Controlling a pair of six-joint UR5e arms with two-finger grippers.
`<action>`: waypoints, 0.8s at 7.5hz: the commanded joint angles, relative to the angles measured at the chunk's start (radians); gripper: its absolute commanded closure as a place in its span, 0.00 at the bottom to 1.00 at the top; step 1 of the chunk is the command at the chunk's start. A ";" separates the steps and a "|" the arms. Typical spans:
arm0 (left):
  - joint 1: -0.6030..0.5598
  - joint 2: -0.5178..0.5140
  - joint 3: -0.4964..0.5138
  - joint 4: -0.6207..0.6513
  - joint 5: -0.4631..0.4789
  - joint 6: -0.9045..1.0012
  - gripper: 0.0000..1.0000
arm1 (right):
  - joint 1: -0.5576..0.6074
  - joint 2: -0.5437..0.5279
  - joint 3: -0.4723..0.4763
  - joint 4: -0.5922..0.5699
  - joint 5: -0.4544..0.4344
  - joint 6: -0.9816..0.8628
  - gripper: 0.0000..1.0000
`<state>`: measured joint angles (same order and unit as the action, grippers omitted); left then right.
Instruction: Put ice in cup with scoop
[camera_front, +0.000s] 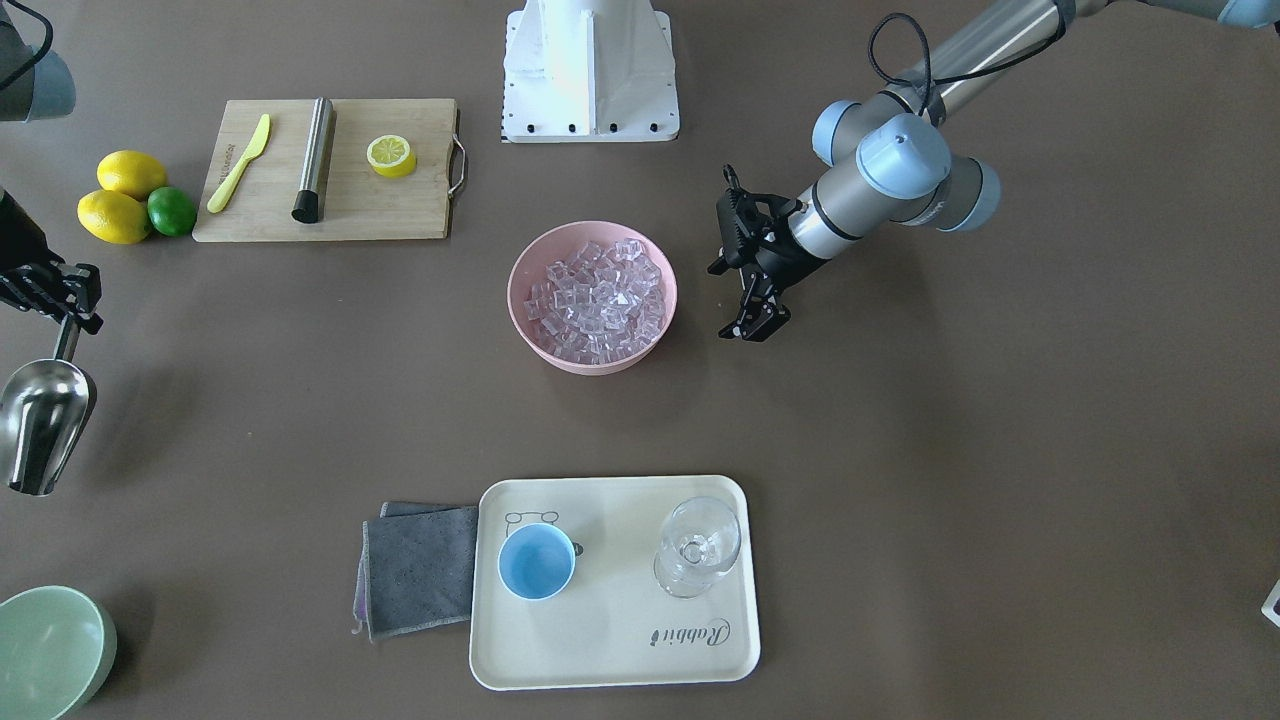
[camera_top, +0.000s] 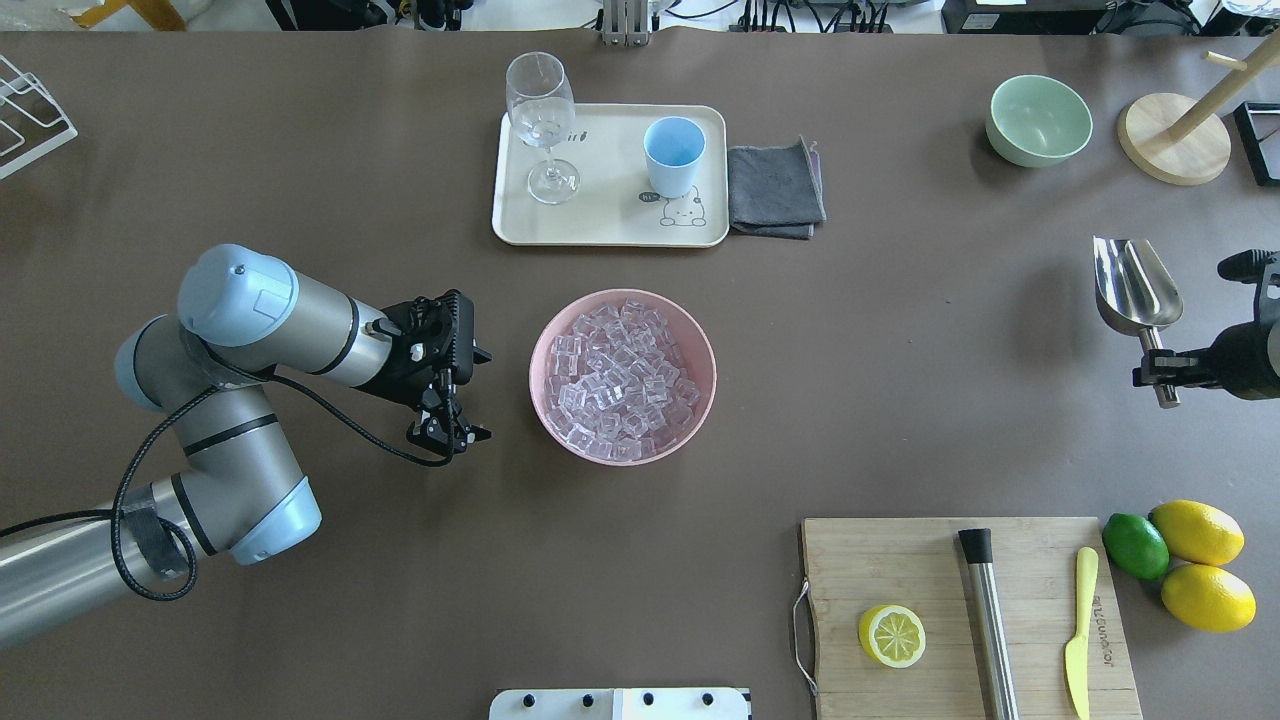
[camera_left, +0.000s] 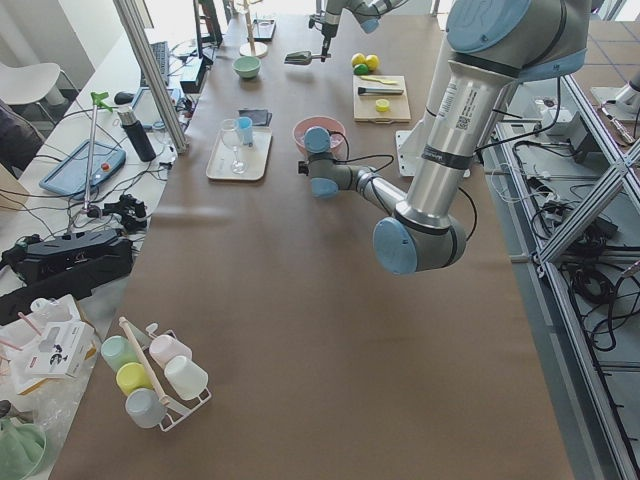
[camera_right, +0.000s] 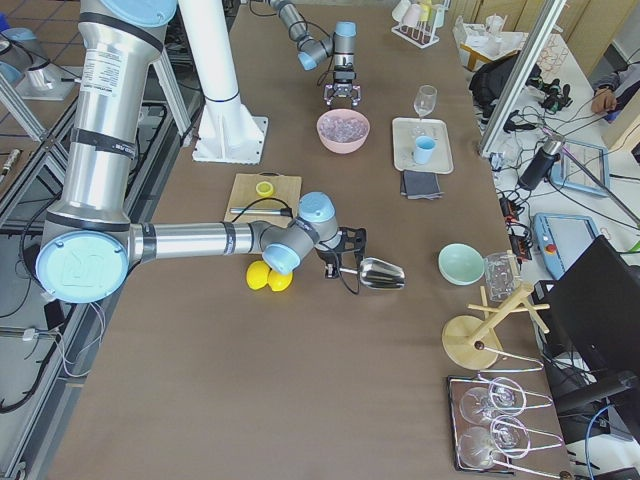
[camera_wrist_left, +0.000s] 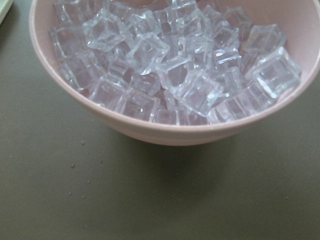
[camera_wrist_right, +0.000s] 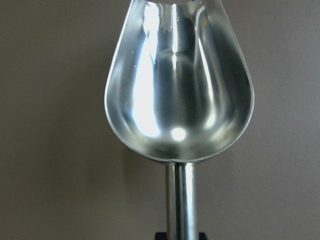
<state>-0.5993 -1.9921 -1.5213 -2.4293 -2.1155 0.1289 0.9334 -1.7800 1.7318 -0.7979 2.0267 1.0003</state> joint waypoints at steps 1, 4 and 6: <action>0.032 -0.051 0.030 0.001 0.022 -0.005 0.01 | 0.001 0.005 0.174 -0.195 0.058 -0.235 1.00; 0.039 -0.089 0.069 -0.001 0.037 -0.011 0.01 | 0.002 0.062 0.218 -0.242 0.099 -0.301 1.00; 0.039 -0.094 0.072 0.001 0.039 -0.011 0.01 | 0.002 0.050 0.239 -0.242 0.110 -0.322 1.00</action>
<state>-0.5605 -2.0797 -1.4543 -2.4297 -2.0784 0.1186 0.9355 -1.7249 1.9491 -1.0351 2.1248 0.7022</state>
